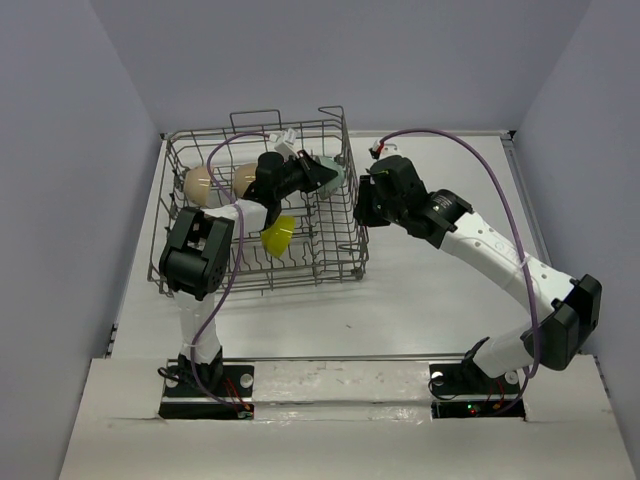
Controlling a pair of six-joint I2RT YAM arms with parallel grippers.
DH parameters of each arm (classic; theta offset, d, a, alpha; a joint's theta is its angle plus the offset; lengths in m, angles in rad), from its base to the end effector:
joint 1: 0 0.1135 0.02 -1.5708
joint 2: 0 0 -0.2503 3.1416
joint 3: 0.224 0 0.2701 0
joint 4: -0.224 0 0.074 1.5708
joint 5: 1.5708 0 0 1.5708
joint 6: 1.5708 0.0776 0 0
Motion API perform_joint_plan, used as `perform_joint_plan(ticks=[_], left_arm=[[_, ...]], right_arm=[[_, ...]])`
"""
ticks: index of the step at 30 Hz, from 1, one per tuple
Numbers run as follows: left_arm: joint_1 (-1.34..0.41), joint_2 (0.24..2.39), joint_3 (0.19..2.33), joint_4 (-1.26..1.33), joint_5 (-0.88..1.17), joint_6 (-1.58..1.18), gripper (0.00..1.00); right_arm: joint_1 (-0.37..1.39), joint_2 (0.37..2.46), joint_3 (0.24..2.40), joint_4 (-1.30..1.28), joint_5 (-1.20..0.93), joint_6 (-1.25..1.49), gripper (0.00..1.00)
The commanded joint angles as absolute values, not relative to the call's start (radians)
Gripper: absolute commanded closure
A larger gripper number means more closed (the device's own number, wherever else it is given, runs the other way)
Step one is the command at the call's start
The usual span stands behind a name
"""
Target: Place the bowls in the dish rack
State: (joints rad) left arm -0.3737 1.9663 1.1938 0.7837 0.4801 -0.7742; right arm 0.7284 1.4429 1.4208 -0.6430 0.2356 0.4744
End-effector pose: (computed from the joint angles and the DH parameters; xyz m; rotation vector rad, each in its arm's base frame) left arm 0.4428 -0.2122 0.2052 0.0725 1.7080 -1.2523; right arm 0.2884 0.2330 0.3237 -0.1558 2.2385 0.3981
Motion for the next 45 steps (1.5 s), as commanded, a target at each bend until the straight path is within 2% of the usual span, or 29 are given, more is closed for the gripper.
perform_joint_plan(ticks=[1,6,12,20,26,30,38,45], left_arm=[[-0.336,1.895,1.223,0.784,0.388,-0.715,1.00],[-0.331,1.867,1.216,0.715,0.344,-0.680,1.00],[-0.325,1.832,1.229,0.618,0.278,-0.641,1.00],[-0.325,1.818,1.266,0.476,0.175,-0.600,0.99],[-0.324,1.804,1.267,0.440,0.156,-0.589,0.92],[-0.324,1.781,1.249,0.437,0.144,-0.591,0.82],[-0.324,1.746,1.221,0.397,0.084,-0.584,0.78],[-0.324,1.738,1.223,0.321,0.025,-0.574,0.69]], right_arm=[[0.726,1.456,1.434,-0.600,0.255,0.474,0.72],[0.726,1.460,1.417,-0.594,0.256,0.482,0.75],[0.726,1.465,1.414,-0.594,0.258,0.489,0.88],[0.726,1.454,1.414,-0.603,0.285,0.532,0.95],[0.726,1.453,1.430,-0.624,0.307,0.548,0.98],[0.726,1.454,1.442,-0.635,0.314,0.557,0.99],[0.726,1.456,1.459,-0.644,0.327,0.565,0.99],[0.726,1.465,1.468,-0.646,0.319,0.566,0.99]])
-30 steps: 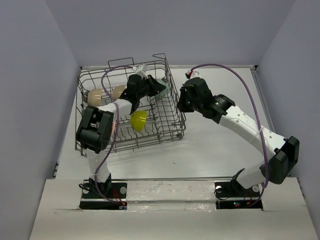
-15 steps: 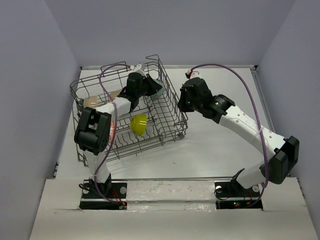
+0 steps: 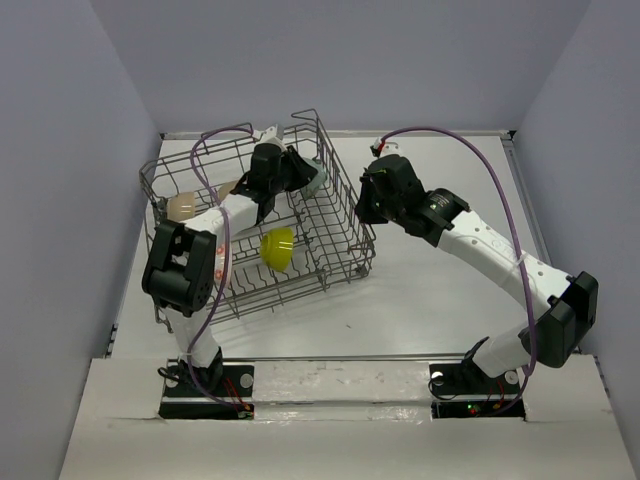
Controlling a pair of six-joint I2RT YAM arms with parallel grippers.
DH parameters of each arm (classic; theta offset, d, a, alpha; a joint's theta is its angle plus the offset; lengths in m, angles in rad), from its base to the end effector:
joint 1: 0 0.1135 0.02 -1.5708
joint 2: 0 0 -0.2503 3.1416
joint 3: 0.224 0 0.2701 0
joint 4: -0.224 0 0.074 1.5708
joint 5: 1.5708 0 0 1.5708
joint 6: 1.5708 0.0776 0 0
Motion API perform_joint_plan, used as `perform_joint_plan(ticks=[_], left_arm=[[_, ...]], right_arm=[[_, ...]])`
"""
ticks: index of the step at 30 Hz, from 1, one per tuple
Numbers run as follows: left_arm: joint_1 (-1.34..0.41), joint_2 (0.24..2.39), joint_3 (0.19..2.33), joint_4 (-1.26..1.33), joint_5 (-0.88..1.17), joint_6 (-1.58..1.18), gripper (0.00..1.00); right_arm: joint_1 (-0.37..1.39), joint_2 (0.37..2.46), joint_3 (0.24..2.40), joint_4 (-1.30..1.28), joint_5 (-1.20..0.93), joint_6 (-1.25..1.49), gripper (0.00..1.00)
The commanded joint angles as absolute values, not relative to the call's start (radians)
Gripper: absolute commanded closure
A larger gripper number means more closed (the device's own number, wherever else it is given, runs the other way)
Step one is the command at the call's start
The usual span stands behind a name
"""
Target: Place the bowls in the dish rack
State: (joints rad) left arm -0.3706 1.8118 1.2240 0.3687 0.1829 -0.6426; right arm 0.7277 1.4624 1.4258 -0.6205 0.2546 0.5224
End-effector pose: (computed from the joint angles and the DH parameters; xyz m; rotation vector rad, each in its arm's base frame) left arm 0.4413 -0.1866 0.2278 -0.1173 1.8720 -0.8778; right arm 0.2940 0.2357 0.3216 -0.0889 2.2323 0.4099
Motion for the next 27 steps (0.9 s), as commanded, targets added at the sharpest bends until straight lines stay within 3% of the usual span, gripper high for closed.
perform_joint_plan(ticks=[1,13,27], left_arm=[[-0.324,1.740,1.223,0.315,0.020,-0.569,0.68],[-0.324,1.792,1.316,0.150,-0.028,-0.543,0.60],[-0.324,1.862,1.396,0.052,-0.008,-0.529,0.59]], right_arm=[[0.726,1.465,1.470,-0.646,0.322,0.566,0.99],[0.726,1.474,1.479,-0.646,0.316,0.563,0.99],[0.726,1.485,1.486,-0.647,0.310,0.558,0.99]])
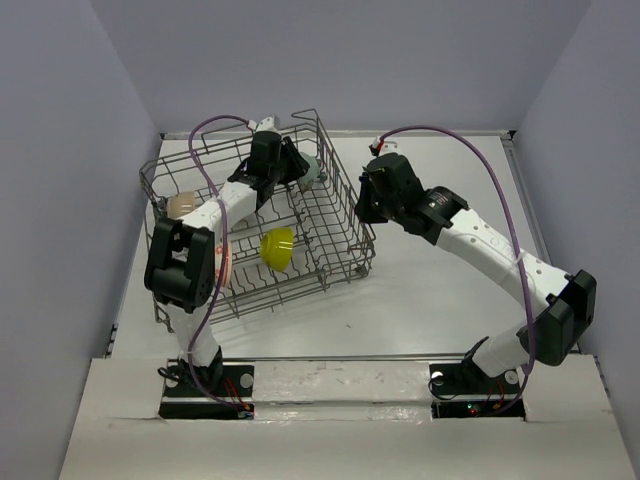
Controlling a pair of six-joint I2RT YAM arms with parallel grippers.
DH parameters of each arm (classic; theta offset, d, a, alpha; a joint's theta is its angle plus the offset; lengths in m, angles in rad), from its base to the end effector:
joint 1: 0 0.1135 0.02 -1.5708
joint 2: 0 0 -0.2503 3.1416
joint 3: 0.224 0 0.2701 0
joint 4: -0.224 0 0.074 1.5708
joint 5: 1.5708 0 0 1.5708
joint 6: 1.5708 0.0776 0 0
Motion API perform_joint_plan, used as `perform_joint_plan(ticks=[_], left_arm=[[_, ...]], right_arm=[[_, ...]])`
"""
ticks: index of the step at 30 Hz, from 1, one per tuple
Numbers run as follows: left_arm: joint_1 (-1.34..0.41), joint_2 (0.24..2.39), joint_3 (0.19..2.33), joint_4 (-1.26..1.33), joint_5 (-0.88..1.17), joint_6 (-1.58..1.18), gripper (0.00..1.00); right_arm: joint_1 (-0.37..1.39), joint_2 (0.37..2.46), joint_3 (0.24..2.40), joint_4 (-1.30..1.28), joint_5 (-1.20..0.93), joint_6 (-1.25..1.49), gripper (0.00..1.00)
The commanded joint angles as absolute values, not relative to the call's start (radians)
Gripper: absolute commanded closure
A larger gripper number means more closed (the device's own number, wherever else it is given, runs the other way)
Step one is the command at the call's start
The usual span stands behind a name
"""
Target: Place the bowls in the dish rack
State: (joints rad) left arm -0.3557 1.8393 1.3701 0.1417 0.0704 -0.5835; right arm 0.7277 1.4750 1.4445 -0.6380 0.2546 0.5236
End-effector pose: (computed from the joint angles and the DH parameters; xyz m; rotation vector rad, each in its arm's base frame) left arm 0.4591 -0.1764 0.2406 -0.1736 1.9525 -0.6968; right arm 0.2953 0.2369 0.3222 -0.0900 2.2426 0.4031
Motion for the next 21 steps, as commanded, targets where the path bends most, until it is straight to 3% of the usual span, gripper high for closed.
perform_joint_plan(ticks=[1,21], left_arm=[[-0.324,1.867,1.402,0.049,-0.008,-0.529,0.59],[-0.324,1.878,1.350,0.002,-0.032,-0.531,0.53]], right_arm=[[0.726,1.486,1.488,-0.647,0.308,0.560,0.99],[0.726,1.509,1.508,-0.655,0.296,0.557,0.99]])
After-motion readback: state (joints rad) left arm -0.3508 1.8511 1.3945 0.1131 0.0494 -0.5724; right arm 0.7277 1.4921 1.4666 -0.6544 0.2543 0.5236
